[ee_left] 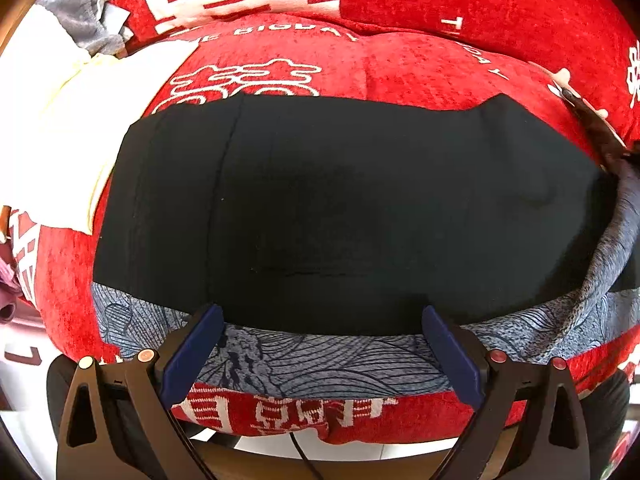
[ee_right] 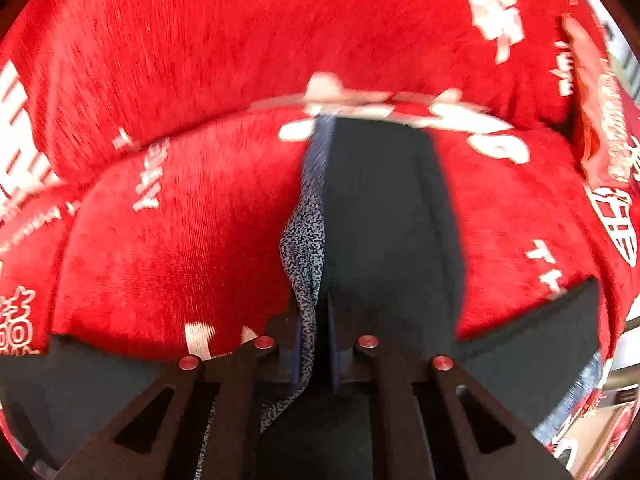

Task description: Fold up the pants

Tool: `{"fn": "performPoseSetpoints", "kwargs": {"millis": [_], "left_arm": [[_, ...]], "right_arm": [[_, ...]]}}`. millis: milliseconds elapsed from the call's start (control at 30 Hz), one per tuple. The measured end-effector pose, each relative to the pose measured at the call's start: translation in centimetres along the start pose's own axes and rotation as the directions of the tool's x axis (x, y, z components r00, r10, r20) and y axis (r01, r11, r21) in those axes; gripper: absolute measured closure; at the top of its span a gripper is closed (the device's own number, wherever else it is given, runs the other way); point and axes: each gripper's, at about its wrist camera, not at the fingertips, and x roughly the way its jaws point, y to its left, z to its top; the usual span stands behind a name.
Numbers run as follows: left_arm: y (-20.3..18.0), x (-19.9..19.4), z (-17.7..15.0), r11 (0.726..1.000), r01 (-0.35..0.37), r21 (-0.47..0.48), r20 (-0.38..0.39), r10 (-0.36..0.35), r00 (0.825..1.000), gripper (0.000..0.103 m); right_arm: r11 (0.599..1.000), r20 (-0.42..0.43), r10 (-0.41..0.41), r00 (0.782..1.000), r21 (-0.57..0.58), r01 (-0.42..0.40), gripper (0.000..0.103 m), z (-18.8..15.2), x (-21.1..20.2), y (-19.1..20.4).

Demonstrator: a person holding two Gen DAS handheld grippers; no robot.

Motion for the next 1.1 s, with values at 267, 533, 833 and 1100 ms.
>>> {"fn": "performPoseSetpoints", "kwargs": {"millis": [267, 533, 833, 1100], "left_arm": [[-1.8, -0.3, 0.3, 0.999, 0.032, 0.021, -0.011, -0.032, 0.999, 0.003], [-5.7, -0.2, -0.5, 0.991, 0.079, 0.109, -0.020, -0.077, 0.997, 0.003], [-6.1, -0.1, -0.5, 0.992, 0.076, 0.100, -0.033, -0.073, 0.997, 0.003], [-6.8, -0.4, -0.3, 0.993, 0.055, 0.106, -0.024, -0.052, 0.998, 0.001]], "right_arm": [[0.979, 0.141, 0.013, 0.990, 0.201, -0.041, 0.092, -9.0, -7.9, -10.2], [0.967, 0.050, 0.009, 0.999, 0.254, -0.021, 0.090, -15.9, -5.0, -14.6], [0.984, 0.164, -0.106, 0.981, 0.157, 0.081, 0.030, -14.8, -6.1, -16.0], [0.926, 0.261, -0.157, 0.953, -0.296, 0.234, 0.023, -9.7, -5.6, -7.3]]}}
